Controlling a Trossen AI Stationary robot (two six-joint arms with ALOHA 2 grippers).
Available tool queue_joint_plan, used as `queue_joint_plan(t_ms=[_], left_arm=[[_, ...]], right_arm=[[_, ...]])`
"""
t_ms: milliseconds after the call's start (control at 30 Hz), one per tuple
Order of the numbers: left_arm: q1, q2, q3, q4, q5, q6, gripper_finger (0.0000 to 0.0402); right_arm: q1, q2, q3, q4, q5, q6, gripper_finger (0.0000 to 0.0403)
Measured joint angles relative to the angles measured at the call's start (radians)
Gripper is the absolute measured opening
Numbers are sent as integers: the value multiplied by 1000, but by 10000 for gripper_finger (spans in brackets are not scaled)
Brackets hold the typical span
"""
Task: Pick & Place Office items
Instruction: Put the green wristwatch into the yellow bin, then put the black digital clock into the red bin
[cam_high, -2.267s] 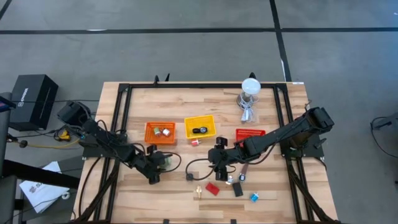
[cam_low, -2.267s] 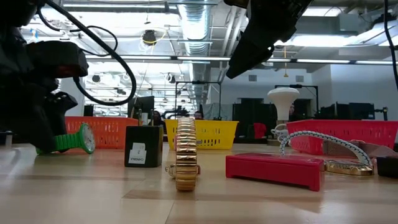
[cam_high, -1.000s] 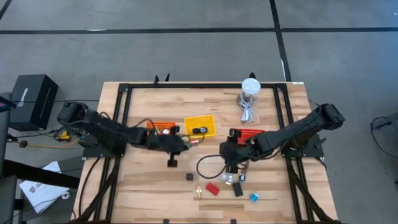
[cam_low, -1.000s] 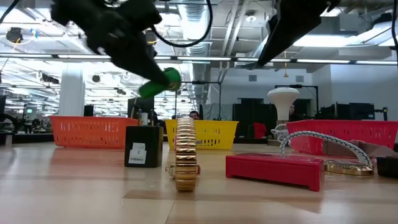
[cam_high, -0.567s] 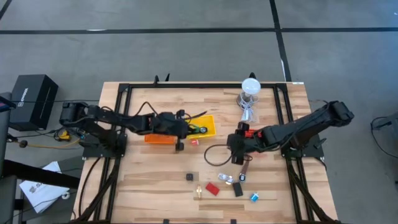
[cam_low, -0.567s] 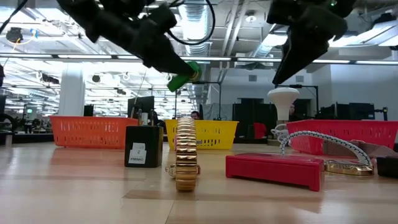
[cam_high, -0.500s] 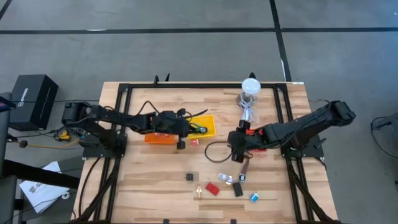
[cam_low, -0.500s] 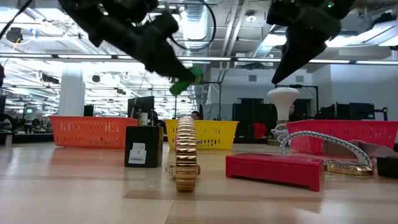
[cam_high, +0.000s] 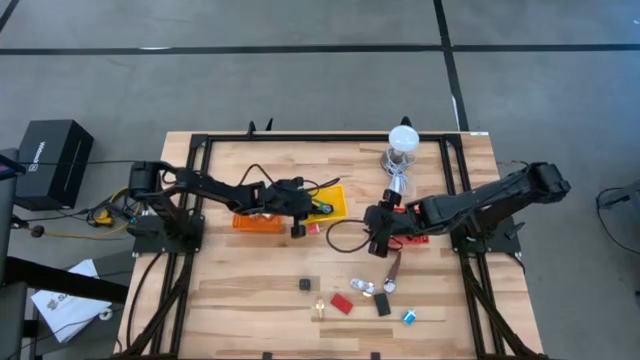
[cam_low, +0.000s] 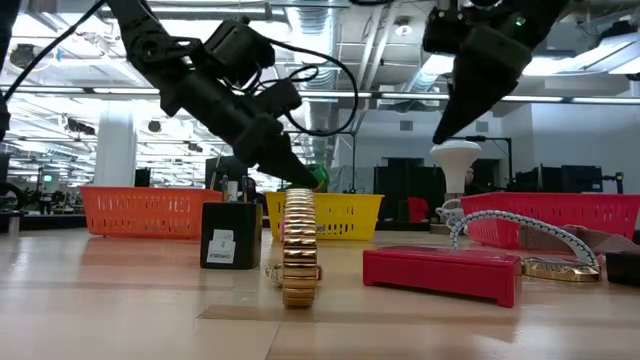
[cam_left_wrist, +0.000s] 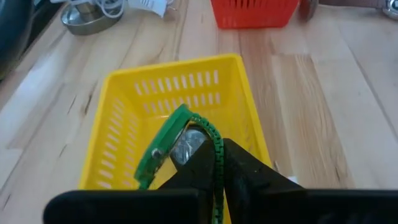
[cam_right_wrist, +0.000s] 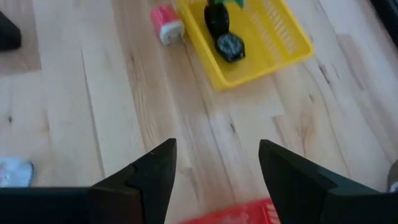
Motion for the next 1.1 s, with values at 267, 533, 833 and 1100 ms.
queue_joint_plan(t_ms=[267,533,833,1100], left_arm=[[16,1,0,10,-17,0,41],[17,1,0,11,-21,-2,94],[16,1,0,17,-25,-3,146],[15,1,-1,17,-24,-4,153]], right_arm=[[-1,34,2,18,-1,24,219],[-5,50,0,60,-37,27,219],[-3,51,1,185,-160,118,219],[66,51,1,146,-204,341,219]])
